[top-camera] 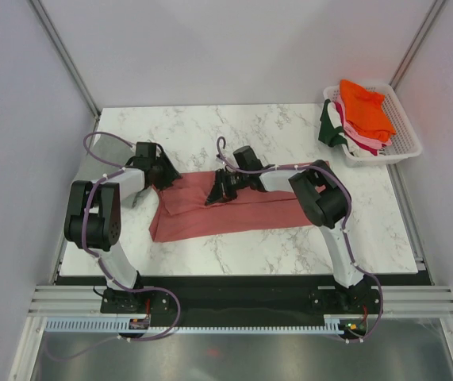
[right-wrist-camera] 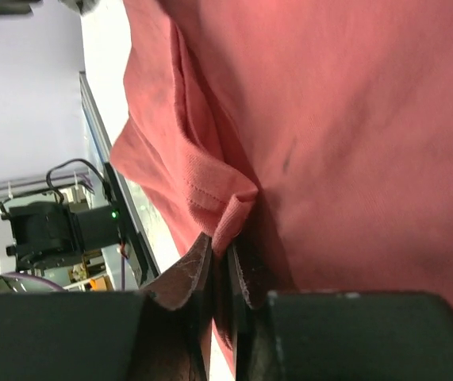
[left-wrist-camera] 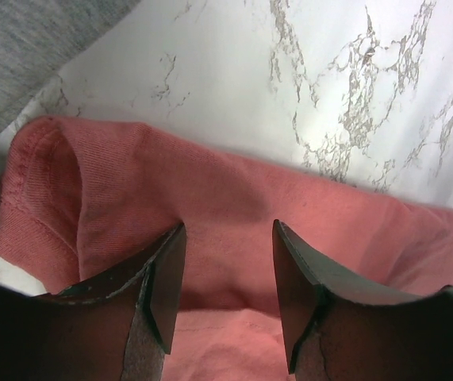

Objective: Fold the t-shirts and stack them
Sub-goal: Fold the tshirt

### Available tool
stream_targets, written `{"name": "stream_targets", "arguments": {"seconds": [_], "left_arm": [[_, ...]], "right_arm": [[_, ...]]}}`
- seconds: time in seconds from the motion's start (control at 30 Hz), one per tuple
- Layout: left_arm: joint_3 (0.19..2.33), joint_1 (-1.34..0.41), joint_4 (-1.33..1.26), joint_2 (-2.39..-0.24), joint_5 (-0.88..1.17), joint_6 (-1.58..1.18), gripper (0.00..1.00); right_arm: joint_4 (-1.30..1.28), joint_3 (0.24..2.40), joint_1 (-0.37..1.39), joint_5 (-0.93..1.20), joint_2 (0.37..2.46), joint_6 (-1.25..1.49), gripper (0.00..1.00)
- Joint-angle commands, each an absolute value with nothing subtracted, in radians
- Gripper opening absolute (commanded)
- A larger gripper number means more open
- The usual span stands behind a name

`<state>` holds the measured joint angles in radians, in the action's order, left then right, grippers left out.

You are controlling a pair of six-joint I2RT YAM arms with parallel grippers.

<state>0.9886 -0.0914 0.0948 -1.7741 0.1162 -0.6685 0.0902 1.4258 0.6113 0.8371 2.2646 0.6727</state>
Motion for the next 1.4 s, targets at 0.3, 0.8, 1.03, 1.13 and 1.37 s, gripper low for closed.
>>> {"name": "stream_targets", "arguments": {"seconds": [0.3,0.8,1.03,1.13,1.37], "left_arm": [[1.003,-0.089,0.115,-1.784,0.084,-0.63,0.55],[0.997,-0.089,0.12,-1.764,0.086,-0.63,0.55],[0.996,-0.089,0.12,-1.758,0.089,-0.632,0.55],[0.996,-0.089,0.121,-1.758,0.09,-0.632,0.55],[0.997,-0.087,0.121,-1.759,0.087,-0.634,0.55]], "right_arm": [[0.169,1.054,0.615,0.9,1.997,0.6,0.43],[0.06,1.014,0.603,0.831,1.752,0.541,0.6],[0.112,1.205,0.604,0.828,1.9,0.615,0.75],[0.146,1.32,0.61,0.83,1.991,0.656,0.78],[0.146,1.531,0.62,0.822,2.209,0.701,0.8]]}}
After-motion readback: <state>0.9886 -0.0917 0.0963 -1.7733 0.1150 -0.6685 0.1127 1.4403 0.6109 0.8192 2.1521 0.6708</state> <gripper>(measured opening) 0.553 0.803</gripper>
